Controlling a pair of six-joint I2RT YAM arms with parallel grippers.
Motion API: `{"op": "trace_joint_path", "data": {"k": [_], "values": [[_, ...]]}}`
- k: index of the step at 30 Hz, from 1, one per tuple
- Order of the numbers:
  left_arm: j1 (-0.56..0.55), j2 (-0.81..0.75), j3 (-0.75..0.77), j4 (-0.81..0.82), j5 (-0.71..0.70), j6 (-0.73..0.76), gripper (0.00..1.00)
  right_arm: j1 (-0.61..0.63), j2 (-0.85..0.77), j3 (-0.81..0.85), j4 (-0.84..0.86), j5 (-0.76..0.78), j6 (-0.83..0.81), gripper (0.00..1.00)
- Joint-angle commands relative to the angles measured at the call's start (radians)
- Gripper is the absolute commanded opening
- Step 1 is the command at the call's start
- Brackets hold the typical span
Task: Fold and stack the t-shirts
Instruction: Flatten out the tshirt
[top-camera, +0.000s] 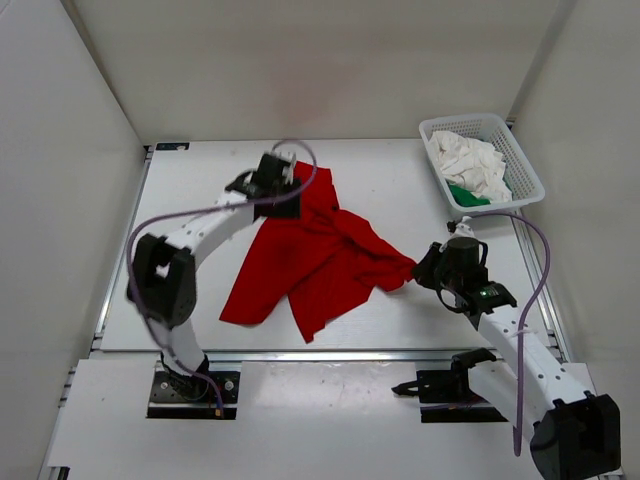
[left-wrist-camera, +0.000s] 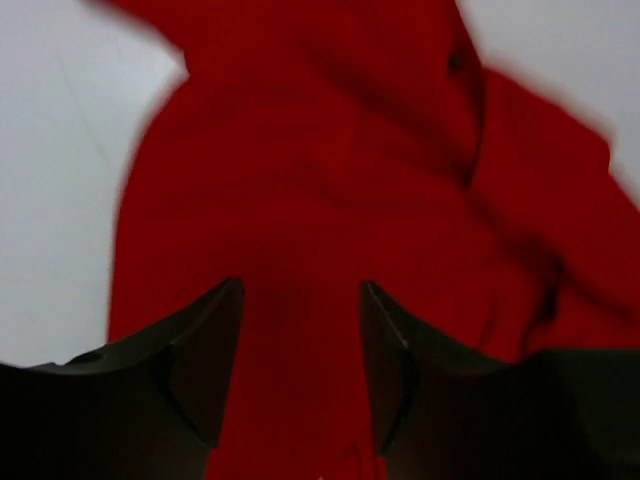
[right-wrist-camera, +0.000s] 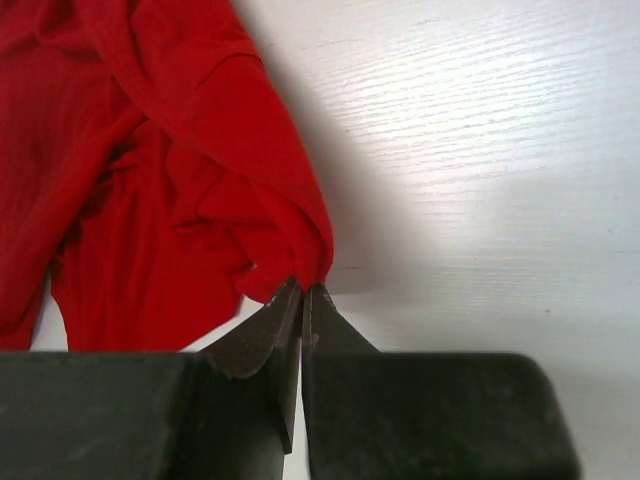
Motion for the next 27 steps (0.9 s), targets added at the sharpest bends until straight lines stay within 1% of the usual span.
{"op": "trace_joint_path", "data": {"k": [1, 2, 3, 4, 6, 7, 9, 10, 11, 12, 13, 14, 16, 18, 19, 21, 22, 23, 24, 25, 26, 27], "values": [[-0.004, -0.384, -0.326, 0.163, 0.034, -0.105, 0.60, -0.022, 0.035, 0.001, 0.108, -0.050, -0.015, 0.00], [0.000, -0.470, -0.472, 0.182, 0.084, -0.122, 0.56, -0.023, 0.037, 0.005, 0.115, -0.053, -0.019, 0.00], [0.011, -0.511, -0.531, 0.206, 0.093, -0.155, 0.51, -0.016, 0.043, 0.010, 0.118, -0.049, -0.021, 0.00], [0.014, -0.573, -0.639, 0.202, 0.127, -0.172, 0.50, -0.013, 0.037, 0.007, 0.113, -0.042, -0.025, 0.00], [0.004, -0.652, -0.770, 0.162, 0.159, -0.176, 0.48, -0.006, 0.025, 0.004, 0.118, -0.041, -0.025, 0.00], [-0.015, -0.668, -0.798, 0.147, 0.164, -0.172, 0.51, -0.006, 0.014, -0.002, 0.118, -0.042, -0.021, 0.00], [-0.018, -0.688, -0.861, 0.124, 0.165, -0.187, 0.56, 0.000, -0.003, -0.027, 0.124, -0.056, -0.012, 0.00], [-0.009, -0.692, -0.886, 0.130, 0.187, -0.190, 0.60, 0.013, -0.010, -0.030, 0.122, -0.050, -0.002, 0.00], [-0.001, -0.688, -0.899, 0.128, 0.196, -0.198, 0.61, 0.016, -0.012, -0.037, 0.118, -0.045, 0.007, 0.00], [-0.003, -0.683, -0.906, 0.130, 0.193, -0.201, 0.62, 0.020, -0.015, -0.048, 0.124, -0.048, 0.004, 0.00], [-0.006, -0.651, -0.910, 0.139, 0.202, -0.205, 0.65, 0.023, -0.020, -0.053, 0.127, -0.050, 0.010, 0.00], [0.006, -0.636, -0.900, 0.138, 0.210, -0.199, 0.66, 0.023, -0.026, -0.048, 0.118, -0.047, 0.004, 0.00], [-0.006, -0.570, -0.866, 0.113, 0.214, -0.184, 0.65, 0.030, -0.030, -0.042, 0.121, -0.050, 0.008, 0.00], [-0.030, -0.528, -0.823, 0.108, 0.176, -0.164, 0.62, 0.033, -0.038, -0.047, 0.119, -0.044, 0.008, 0.00], [-0.042, -0.486, -0.805, 0.081, 0.168, -0.147, 0.58, 0.042, -0.043, -0.045, 0.115, -0.039, 0.011, 0.00], [-0.073, -0.417, -0.728, 0.037, 0.098, -0.092, 0.54, 0.040, -0.044, -0.044, 0.116, -0.039, 0.010, 0.00], [-0.087, -0.374, -0.713, 0.014, 0.069, -0.080, 0.49, 0.031, -0.044, -0.041, 0.116, -0.044, 0.019, 0.00], [-0.090, -0.361, -0.679, -0.006, 0.078, -0.061, 0.49, 0.022, -0.044, -0.042, 0.121, -0.048, 0.010, 0.00], [-0.089, -0.335, -0.664, -0.011, 0.089, -0.046, 0.51, 0.020, -0.040, -0.044, 0.121, -0.050, 0.016, 0.00], [-0.090, -0.330, -0.657, -0.017, 0.064, -0.043, 0.53, 0.017, -0.046, -0.047, 0.124, -0.053, 0.011, 0.00], [-0.098, -0.327, -0.654, -0.014, 0.064, -0.031, 0.59, 0.011, -0.043, -0.045, 0.127, -0.058, 0.010, 0.00], [-0.099, -0.324, -0.648, -0.016, 0.066, -0.023, 0.61, 0.008, -0.043, -0.048, 0.124, -0.059, 0.008, 0.00]]}}
